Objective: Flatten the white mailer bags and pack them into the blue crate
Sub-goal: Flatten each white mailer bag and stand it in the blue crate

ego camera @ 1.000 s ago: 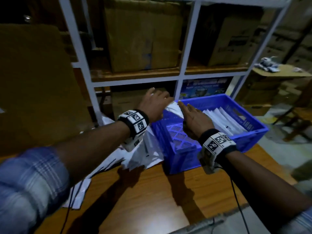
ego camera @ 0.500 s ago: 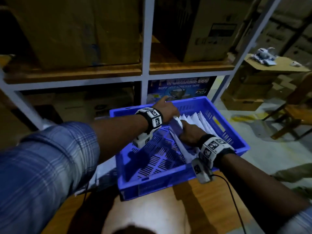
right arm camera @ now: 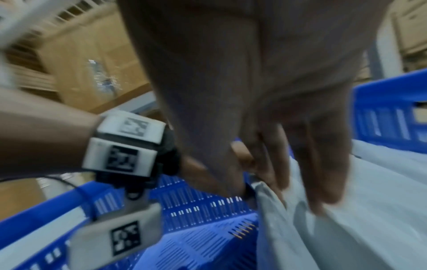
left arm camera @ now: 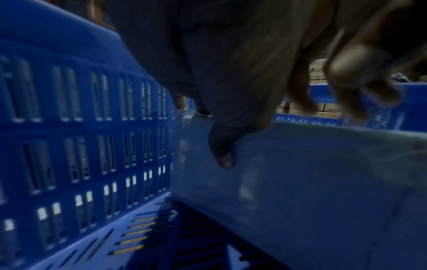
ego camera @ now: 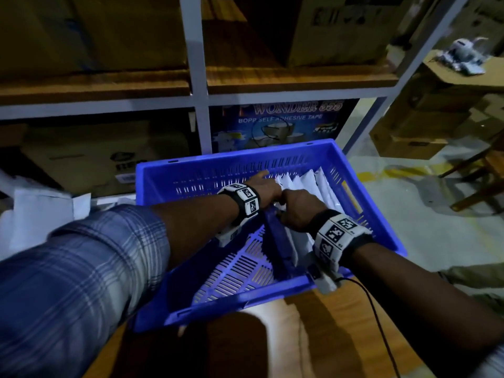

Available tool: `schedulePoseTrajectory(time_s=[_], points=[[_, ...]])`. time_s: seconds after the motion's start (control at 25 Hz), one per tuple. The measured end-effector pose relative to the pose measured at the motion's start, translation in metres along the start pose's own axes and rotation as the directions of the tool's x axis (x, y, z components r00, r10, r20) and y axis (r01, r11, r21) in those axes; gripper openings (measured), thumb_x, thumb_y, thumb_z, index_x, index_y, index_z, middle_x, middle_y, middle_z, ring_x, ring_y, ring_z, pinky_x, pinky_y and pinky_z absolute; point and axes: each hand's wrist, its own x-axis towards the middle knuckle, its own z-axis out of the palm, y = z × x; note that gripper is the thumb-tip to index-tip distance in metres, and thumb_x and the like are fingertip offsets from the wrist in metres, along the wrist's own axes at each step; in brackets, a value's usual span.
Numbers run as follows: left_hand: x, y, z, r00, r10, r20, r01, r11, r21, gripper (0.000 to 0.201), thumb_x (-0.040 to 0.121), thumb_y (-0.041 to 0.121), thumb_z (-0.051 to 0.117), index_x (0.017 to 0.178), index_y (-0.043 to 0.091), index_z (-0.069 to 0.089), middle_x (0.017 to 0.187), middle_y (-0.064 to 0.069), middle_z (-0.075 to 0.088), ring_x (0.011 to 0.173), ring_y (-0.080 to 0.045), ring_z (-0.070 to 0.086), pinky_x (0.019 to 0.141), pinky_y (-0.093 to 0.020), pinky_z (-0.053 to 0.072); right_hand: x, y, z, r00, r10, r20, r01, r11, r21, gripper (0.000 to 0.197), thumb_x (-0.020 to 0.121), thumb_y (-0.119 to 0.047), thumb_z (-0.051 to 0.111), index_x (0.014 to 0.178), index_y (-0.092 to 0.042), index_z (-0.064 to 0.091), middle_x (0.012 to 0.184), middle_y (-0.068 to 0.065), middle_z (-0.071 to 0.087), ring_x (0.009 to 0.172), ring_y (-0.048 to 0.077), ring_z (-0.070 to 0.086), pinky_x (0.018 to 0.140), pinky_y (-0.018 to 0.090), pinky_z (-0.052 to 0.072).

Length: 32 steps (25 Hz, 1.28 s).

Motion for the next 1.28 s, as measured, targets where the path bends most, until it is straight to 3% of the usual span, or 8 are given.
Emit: schedulePoseTrajectory(time_s=[0.16,0.36,0.48,0.6,0.76,0.88,1.04,1.28], points=[[0.002,-0.006,0.005,0.998,0.055,-0.028,-0.056,0.996,-0.065,0.031,0.104,0.024,0.046,0.132,0.022,0.058,0.141,-0.004,0.054,0.139,-0.020,0.039,0.122,-0.036,0.001,0.001,-0.010,0.002,0.977,-0.096,0.188,0.077,0.991,0.109,0.028,0.092,-0.026,0.065,0.114,-0.007,0.065,0.105,0.008,0.066,0.095,0.025,0.064,0.069,0.019,0.048],[-0.001,-0.001,0.000,0.976,0.046,-0.212,-0.041,0.999,0.027,0.039,0.087,0.017,0.063,0.125,0.019,0.052,0.134,-0.005,0.051,0.127,-0.029,0.043,0.111,-0.046,0.024,0.005,-0.006,0.002,0.914,-0.022,0.405,0.047,0.998,-0.051,0.052,0.098,-0.041,0.054,0.140,-0.010,0.051,0.139,0.013,0.054,0.110,0.027,0.061,0.081,0.022,0.048],[-0.009,0.003,-0.010,0.991,-0.109,-0.072,0.106,0.994,-0.041,0.032,0.093,0.031,0.063,0.120,0.016,0.058,0.127,-0.009,0.060,0.117,-0.033,0.057,0.092,-0.037,0.042,0.005,-0.005,-0.002,0.898,-0.019,0.440,0.057,0.996,-0.074,0.052,0.101,-0.042,0.048,0.141,-0.009,0.050,0.139,0.013,0.053,0.088,0.019,0.053,0.051,0.009,0.042],[-0.012,0.007,-0.007,0.971,-0.183,0.153,0.193,0.980,-0.052,0.039,0.089,0.047,0.064,0.104,0.012,0.070,0.113,-0.013,0.068,0.102,-0.035,0.066,0.080,-0.036,0.049,0.004,-0.007,-0.002,0.899,-0.015,0.438,0.058,0.995,-0.084,0.051,0.100,-0.045,0.047,0.138,-0.011,0.052,0.134,0.013,0.057,0.072,0.018,0.055,0.053,0.013,0.042],[-0.008,0.018,0.010,0.960,-0.140,0.242,0.183,0.969,-0.167,0.023,0.089,0.024,0.067,0.102,0.005,0.071,0.110,-0.018,0.068,0.095,-0.036,0.066,0.070,-0.033,0.045,0.001,-0.007,-0.002,0.908,-0.049,0.416,0.086,0.994,-0.072,0.045,0.101,-0.040,0.048,0.139,-0.016,0.053,0.136,0.011,0.056,0.089,0.021,0.060,0.066,0.011,0.046],[-0.005,0.025,0.017,0.970,-0.116,0.214,0.168,0.955,-0.243,0.021,0.091,0.012,0.060,0.106,-0.001,0.068,0.112,-0.023,0.065,0.104,-0.039,0.065,0.075,-0.036,0.048,-0.002,-0.005,-0.002,0.915,-0.048,0.402,0.078,0.995,-0.059,0.043,0.101,-0.039,0.049,0.136,-0.016,0.056,0.125,0.010,0.060,0.085,0.019,0.054,0.049,0.005,0.040],[-0.009,0.024,0.026,0.979,-0.110,0.171,0.156,0.944,-0.290,0.011,0.086,0.014,0.064,0.094,0.011,0.071,0.099,-0.017,0.063,0.099,-0.035,0.065,0.070,-0.030,0.039,-0.003,0.000,0.003,0.925,-0.024,0.379,0.057,0.996,-0.075,0.044,0.099,-0.041,0.050,0.135,-0.017,0.057,0.134,0.011,0.058,0.119,0.026,0.055,0.092,0.025,0.041],[-0.019,0.014,0.021,0.982,-0.129,0.139,0.164,0.948,-0.274,0.021,0.091,0.032,0.067,0.102,0.015,0.072,0.104,-0.014,0.067,0.094,-0.033,0.066,0.068,-0.029,0.039,-0.008,-0.006,0.003,0.934,-0.005,0.357,0.055,0.990,-0.131,0.048,0.099,-0.045,0.048,0.134,-0.013,0.058,0.134,0.012,0.058,0.121,0.028,0.054,0.098,0.030,0.041]])
